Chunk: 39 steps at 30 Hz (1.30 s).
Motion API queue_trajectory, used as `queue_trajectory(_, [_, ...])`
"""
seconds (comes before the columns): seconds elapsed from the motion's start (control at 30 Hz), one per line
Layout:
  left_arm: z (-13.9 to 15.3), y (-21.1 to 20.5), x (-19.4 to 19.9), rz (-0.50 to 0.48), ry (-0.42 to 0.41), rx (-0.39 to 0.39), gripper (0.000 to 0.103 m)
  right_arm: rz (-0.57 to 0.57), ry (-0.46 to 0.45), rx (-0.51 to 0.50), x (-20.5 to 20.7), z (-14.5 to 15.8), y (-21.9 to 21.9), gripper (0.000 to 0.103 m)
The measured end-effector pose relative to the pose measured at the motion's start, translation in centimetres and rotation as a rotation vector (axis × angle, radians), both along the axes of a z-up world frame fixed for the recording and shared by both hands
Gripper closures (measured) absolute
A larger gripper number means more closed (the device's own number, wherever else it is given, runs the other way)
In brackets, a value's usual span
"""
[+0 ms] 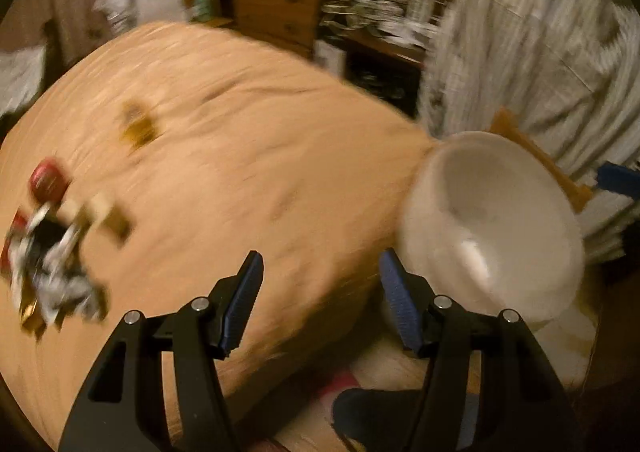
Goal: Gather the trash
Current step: 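Move both open tools back over the trash pile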
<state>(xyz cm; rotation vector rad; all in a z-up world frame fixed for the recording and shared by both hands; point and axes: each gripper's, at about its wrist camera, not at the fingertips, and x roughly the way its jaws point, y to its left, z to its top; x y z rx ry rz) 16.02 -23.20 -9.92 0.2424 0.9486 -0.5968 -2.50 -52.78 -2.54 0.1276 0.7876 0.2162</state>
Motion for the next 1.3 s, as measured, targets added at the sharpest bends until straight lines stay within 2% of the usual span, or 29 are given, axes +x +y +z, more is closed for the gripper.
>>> queue_trajectory(0.1, [-0.9, 5.3, 1.3, 0.098, 0.006, -0.006, 0.045, 0.09, -0.028, -0.01, 1.5, -0.7, 5.1, 0.039])
queue_trajectory(0.27, [-2.5, 16.6, 3.4, 0.316, 0.004, 0.001, 0.045, 0.193, -0.002, 0.0, 4.5, -2.9, 12.0, 0.038])
queue_trajectory(0.3, [-3.0, 19.6, 4.1, 0.383, 0.005, 0.001, 0.045, 0.202, 0.003, 0.007, 5.0, -3.3, 12.8, 0.038])
queue_trajectory(0.43, [-4.2, 27.5, 5.9, 0.591, 0.015, -0.023, 0.045, 0.237, 0.028, 0.026, 6.7, -4.9, 15.9, 0.038])
queue_trajectory(0.5, [-5.0, 30.1, 7.2, 0.667, 0.024, -0.04, 0.045, 0.248, 0.043, 0.042, 7.7, -5.6, 17.1, 0.037])
queue_trajectory(0.63, [-5.2, 30.7, 9.3, 0.676, -0.003, -0.049, 0.029, 0.267, 0.065, 0.057, 9.4, -7.2, 18.3, 0.036])
queue_trajectory(0.77, [-6.4, 30.4, 11.6, 0.686, 0.001, -0.022, 0.028, 0.27, 0.079, 0.059, 10.7, -8.2, 19.3, 0.035])
queue_trajectory(0.8, [-6.8, 30.5, 12.2, 0.69, 0.007, -0.015, 0.031, 0.27, 0.085, 0.065, 11.1, -8.4, 19.5, 0.035])
queue_trajectory(0.83, [-7.0, 30.8, 12.5, 0.688, 0.008, -0.015, 0.041, 0.272, 0.088, 0.066, 11.2, -8.6, 19.6, 0.035])
queue_trajectory(0.9, [-6.9, 31.5, 12.3, 0.686, 0.003, -0.027, 0.052, 0.282, 0.094, 0.065, 12.0, -9.0, 20.1, 0.035])
queue_trajectory(1.03, [-6.5, 32.4, 10.6, 0.64, -0.019, -0.012, 0.054, 0.334, 0.101, 0.053, 13.8, -9.9, 22.1, 0.036])
queue_trajectory(1.13, [-6.3, 33.3, 8.7, 0.627, -0.03, 0.007, 0.054, 0.402, 0.093, 0.027, 15.6, -10.5, 24.7, 0.044])
queue_trajectory(1.3, [-7.3, 35.1, 7.1, 0.61, -0.001, -0.001, 0.052, 0.47, 0.066, 0.013, 20.6, -11.7, 28.8, 0.048])
